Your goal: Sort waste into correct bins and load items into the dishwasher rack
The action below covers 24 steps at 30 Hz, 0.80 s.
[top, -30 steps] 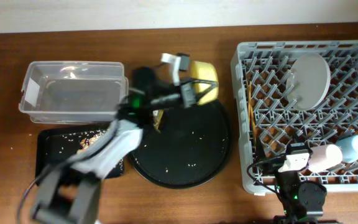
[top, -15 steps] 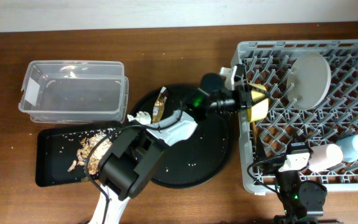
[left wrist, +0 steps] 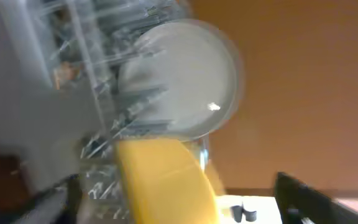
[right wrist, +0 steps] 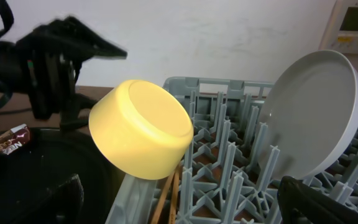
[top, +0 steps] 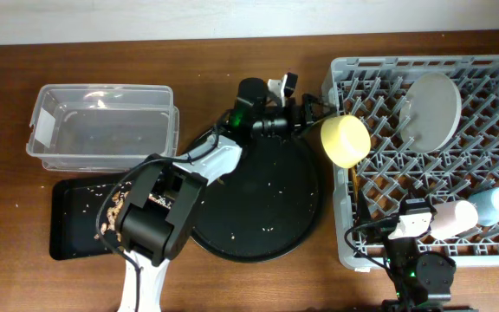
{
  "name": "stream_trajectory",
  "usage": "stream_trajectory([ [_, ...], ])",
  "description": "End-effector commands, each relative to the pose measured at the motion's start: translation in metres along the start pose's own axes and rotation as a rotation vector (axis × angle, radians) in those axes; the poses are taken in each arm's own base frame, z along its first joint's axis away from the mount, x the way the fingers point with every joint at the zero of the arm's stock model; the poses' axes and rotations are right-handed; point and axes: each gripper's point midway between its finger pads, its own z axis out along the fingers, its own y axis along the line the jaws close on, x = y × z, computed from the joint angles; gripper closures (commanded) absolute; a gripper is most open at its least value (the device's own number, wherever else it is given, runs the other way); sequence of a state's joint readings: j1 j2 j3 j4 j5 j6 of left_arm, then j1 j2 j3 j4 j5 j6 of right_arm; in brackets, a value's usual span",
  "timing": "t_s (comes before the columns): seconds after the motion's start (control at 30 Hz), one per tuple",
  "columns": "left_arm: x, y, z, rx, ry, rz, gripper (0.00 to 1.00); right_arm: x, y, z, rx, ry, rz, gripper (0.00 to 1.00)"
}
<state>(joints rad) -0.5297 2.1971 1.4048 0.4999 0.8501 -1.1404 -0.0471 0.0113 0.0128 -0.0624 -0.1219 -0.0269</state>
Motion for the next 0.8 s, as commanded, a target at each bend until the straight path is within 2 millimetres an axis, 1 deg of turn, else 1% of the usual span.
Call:
stream_trajectory([
  [0.0, -0.003, -0.010, -0.020, -0.091, -0.004, 0.097, 0.18, 0.003, -0.001, 0.000, 0.003, 0.003, 0.001, 0.02],
  [0.03, 0.005, -0.009, -0.025, -0.144, 0.016, 0.096, 0.22, 0.003, -0.001, 0.000, 0.003, 0.003, 0.001, 0.01],
  [0.07, 0.012, -0.008, -0.028, -0.189, 0.028, 0.096, 0.29, 0.003, -0.001, 0.000, 0.003, 0.003, 0.001, 0.01],
  [0.1, 0.019, -0.011, -0.031, -0.236, 0.027, 0.100, 0.41, 0.003, -0.001, 0.000, 0.003, 0.003, 0.001, 0.02],
  [0.13, 0.016, -0.026, -0.033, -0.217, 0.009, 0.132, 0.58, 0.003, -0.001, 0.000, 0.003, 0.003, 0.001, 0.02],
  [0.17, 0.014, -0.039, -0.035, -0.205, -0.009, 0.156, 0.67, 0.003, -0.001, 0.000, 0.003, 0.003, 0.001, 0.02],
  [0.2, 0.015, -0.045, -0.035, -0.199, -0.011, 0.165, 0.73, 0.003, -0.001, 0.000, 0.003, 0.003, 0.001, 0.02],
  [0.23, 0.018, -0.048, -0.033, -0.195, -0.005, 0.171, 0.77, 0.003, -0.001, 0.000, 0.003, 0.003, 0.001, 0.02],
  [0.27, 0.027, -0.049, -0.027, -0.196, 0.015, 0.172, 0.96, 0.003, -0.001, 0.000, 0.003, 0.003, 0.001, 0.02],
  [0.3, 0.036, -0.045, -0.022, -0.229, 0.022, 0.161, 0.99, 0.003, -0.001, 0.000, 0.003, 0.003, 0.001, 0.02],
  [0.33, 0.054, -0.037, -0.010, -0.293, 0.035, 0.175, 0.99, 0.003, -0.001, 0.000, 0.003, 0.004, 0.002, 0.01],
  [0.37, 0.062, -0.039, -0.004, -0.295, 0.051, 0.214, 1.00, 0.003, -0.001, 0.000, 0.003, 0.003, 0.001, 0.02],
  [0.4, 0.061, -0.042, -0.004, -0.298, 0.042, 0.234, 1.00, 0.003, -0.001, 0.000, 0.003, 0.003, 0.001, 0.01],
  [0.43, 0.047, -0.054, -0.013, -0.293, -0.001, 0.277, 0.99, 0.003, -0.001, 0.000, 0.003, 0.003, 0.001, 0.01],
  [0.47, 0.037, -0.064, -0.022, -0.288, -0.024, 0.299, 1.00, 0.003, -0.001, 0.000, 0.003, 0.003, 0.001, 0.02],
  [0.5, 0.022, -0.073, -0.046, -0.346, -0.065, 0.340, 1.00, 0.003, -0.001, 0.000, 0.003, 0.003, 0.001, 0.02],
  [0.53, 0.016, -0.066, -0.065, -0.431, -0.095, 0.362, 0.98, 0.003, -0.001, 0.000, 0.003, 0.003, 0.001, 0.02],
  [0.57, 0.008, -0.040, -0.095, -0.622, -0.120, 0.388, 0.83, 0.003, -0.001, 0.000, 0.003, 0.003, 0.001, 0.02],
  [0.6, 0.006, -0.018, -0.114, -0.736, -0.119, 0.368, 0.82, 0.003, -0.001, 0.000, 0.003, 0.003, 0.001, 0.02],
  [0.63, 0.004, 0.013, -0.147, -0.915, -0.120, 0.335, 0.73, 0.003, -0.001, 0.000, 0.003, 0.003, 0.001, 0.02],
  [0.67, -0.002, 0.040, -0.182, -1.091, -0.118, 0.333, 0.63, 0.003, -0.001, 0.000, 0.003, 0.003, 0.001, 0.02],
  [0.7, -0.004, 0.051, -0.194, -1.157, -0.099, 0.351, 0.57, 0.003, -0.001, 0.000, 0.003, 0.003, 0.001, 0.02],
  [0.73, 0.002, 0.079, -0.211, -1.272, -0.037, 0.333, 0.45, 0.003, -0.001, 0.000, 0.003, 0.003, 0.001, 0.02],
  [0.77, 0.010, 0.098, -0.217, -1.322, 0.013, 0.297, 0.43, 0.003, -0.001, 0.000, 0.003, 0.003, 0.001, 0.02],
])
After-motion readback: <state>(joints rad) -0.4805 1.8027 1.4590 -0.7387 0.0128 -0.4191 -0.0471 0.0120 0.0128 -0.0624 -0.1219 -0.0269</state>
